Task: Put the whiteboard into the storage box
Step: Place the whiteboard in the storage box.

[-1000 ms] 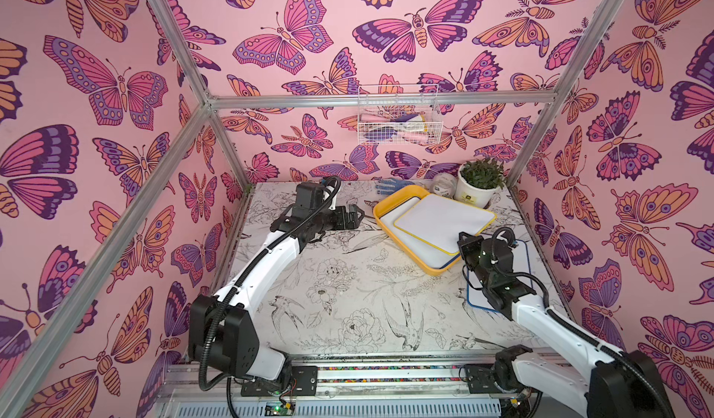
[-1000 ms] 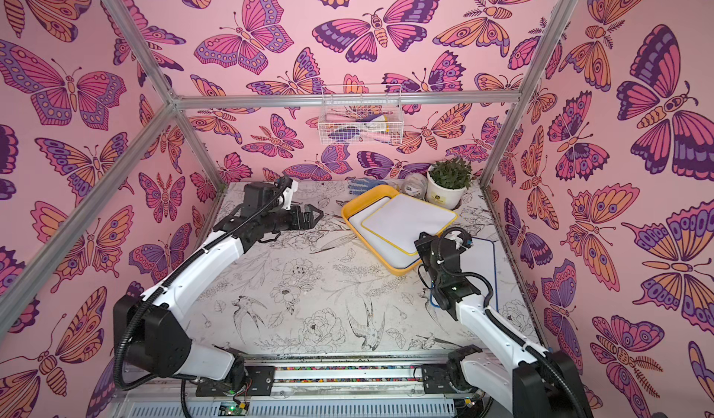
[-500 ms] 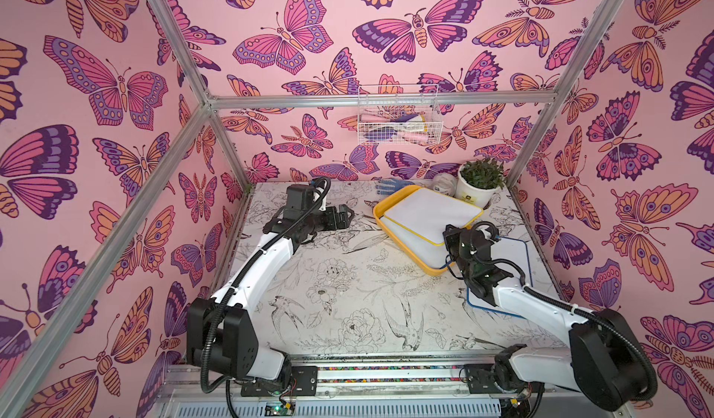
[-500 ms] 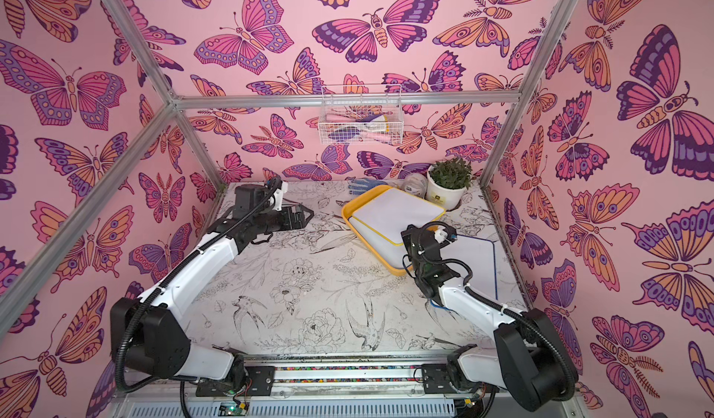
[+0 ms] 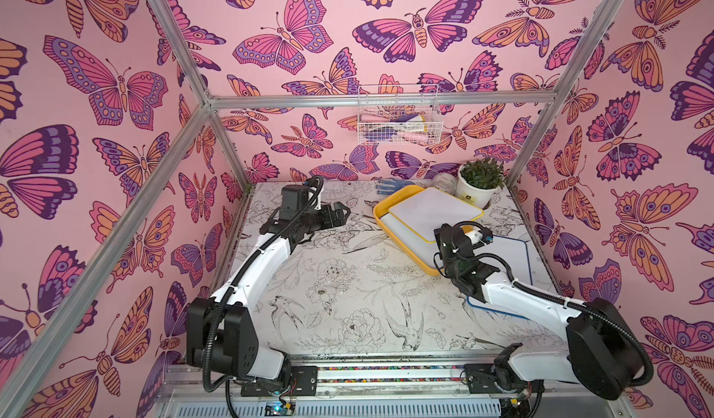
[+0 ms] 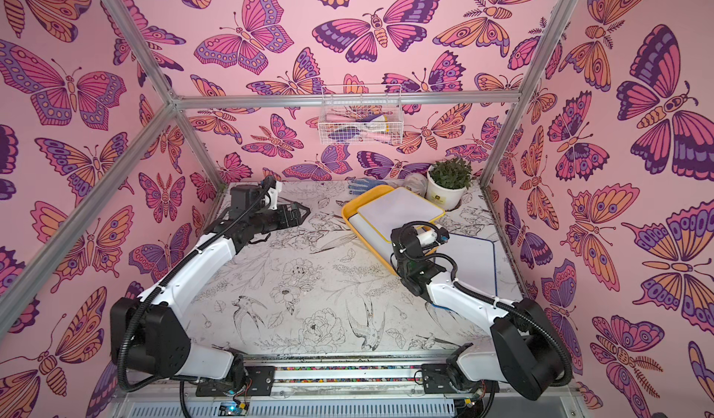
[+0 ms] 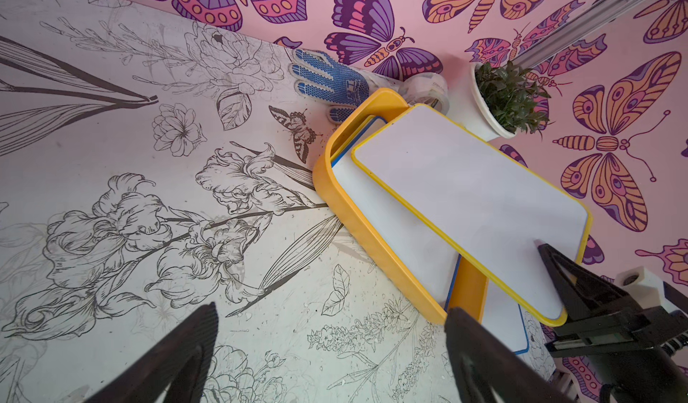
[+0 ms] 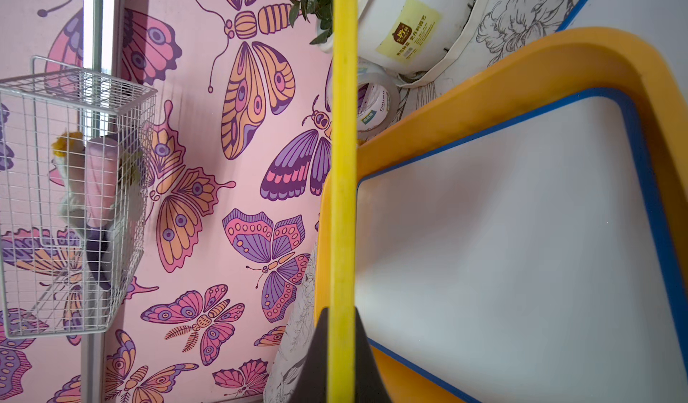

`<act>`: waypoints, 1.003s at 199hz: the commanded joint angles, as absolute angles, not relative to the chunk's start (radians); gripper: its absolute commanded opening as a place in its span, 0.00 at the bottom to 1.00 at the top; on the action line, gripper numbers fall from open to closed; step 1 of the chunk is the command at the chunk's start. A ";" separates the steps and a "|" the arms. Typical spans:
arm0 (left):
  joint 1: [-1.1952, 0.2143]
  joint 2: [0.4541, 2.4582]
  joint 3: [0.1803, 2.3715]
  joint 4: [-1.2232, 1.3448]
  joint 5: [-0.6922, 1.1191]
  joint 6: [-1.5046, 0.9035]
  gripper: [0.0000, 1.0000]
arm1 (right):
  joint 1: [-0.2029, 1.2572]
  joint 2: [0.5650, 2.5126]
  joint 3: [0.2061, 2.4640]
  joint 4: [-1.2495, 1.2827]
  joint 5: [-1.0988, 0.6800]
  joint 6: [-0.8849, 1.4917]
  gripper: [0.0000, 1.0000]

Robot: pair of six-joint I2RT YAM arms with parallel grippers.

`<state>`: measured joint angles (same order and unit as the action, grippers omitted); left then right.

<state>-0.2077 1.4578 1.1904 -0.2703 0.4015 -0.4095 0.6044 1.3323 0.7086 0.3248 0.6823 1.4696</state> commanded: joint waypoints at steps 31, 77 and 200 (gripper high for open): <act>-0.193 1.483 1.169 -0.247 0.422 -0.425 0.97 | 0.667 1.345 0.738 0.332 0.788 1.486 0.00; -0.189 1.500 1.164 -0.240 0.427 -0.434 0.97 | 0.719 1.369 0.745 0.342 0.817 1.505 0.00; -0.187 1.522 1.166 -0.238 0.442 -0.442 0.96 | 0.703 1.480 0.746 0.358 0.738 1.589 0.10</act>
<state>-0.1940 1.5059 1.1793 -0.2558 0.4232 -0.4320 0.7158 1.4570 0.7246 0.3630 0.7750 1.5761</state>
